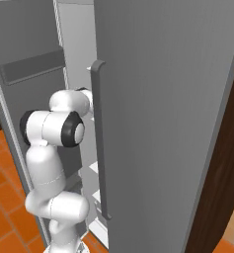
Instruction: Take the meat container that has the steak and place it on the second highest rack of the freezer. Then take the vegetable container that has the sweet potato and mushroom and place it on the highest rack of the freezer.
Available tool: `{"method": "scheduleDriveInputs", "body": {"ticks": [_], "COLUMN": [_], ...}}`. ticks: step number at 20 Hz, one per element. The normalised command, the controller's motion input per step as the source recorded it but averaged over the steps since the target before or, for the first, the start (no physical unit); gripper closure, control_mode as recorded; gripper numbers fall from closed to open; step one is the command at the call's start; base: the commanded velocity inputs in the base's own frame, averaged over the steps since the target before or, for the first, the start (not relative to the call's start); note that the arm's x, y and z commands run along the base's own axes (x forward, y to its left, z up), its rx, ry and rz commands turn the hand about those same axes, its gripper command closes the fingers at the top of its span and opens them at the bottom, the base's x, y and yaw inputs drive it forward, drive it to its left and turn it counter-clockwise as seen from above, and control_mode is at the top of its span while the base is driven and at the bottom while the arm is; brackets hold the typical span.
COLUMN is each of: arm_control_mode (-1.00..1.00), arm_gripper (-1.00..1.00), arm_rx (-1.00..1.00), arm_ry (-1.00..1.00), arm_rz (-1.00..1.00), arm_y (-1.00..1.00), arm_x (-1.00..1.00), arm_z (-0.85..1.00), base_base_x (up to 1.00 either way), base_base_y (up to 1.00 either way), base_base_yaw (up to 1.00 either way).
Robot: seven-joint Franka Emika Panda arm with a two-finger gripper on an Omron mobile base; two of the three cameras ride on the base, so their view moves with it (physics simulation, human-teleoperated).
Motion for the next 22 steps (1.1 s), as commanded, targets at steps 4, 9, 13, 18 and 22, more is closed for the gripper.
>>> {"method": "scheduleDriveInputs", "body": {"ticks": [4,9,13,18,22], "arm_control_mode": [-1.0,-1.0,-1.0,-1.0,-1.0], "arm_gripper": [-1.0,-1.0,-1.0,-1.0,-1.0], "arm_rx": [0.0,0.0,0.0,0.0,-0.04], "arm_ry": [-0.02,0.03,0.0,-0.04,-0.19], "arm_rz": [0.0,0.0,-0.03,0.0,0.0], "arm_y": [0.33,0.12,0.37,0.21,0.03], "arm_x": [0.0,-0.61,-1.0,-1.0,-1.0], "arm_z": [0.77,0.43,0.04,0.61,0.77], "base_base_x": [0.0,0.0,0.0,0.0,0.0], "base_base_y": [0.0,0.0,0.0,0.0,0.0], "base_base_yaw": [0.0,0.0,0.0,0.0,0.0]}}
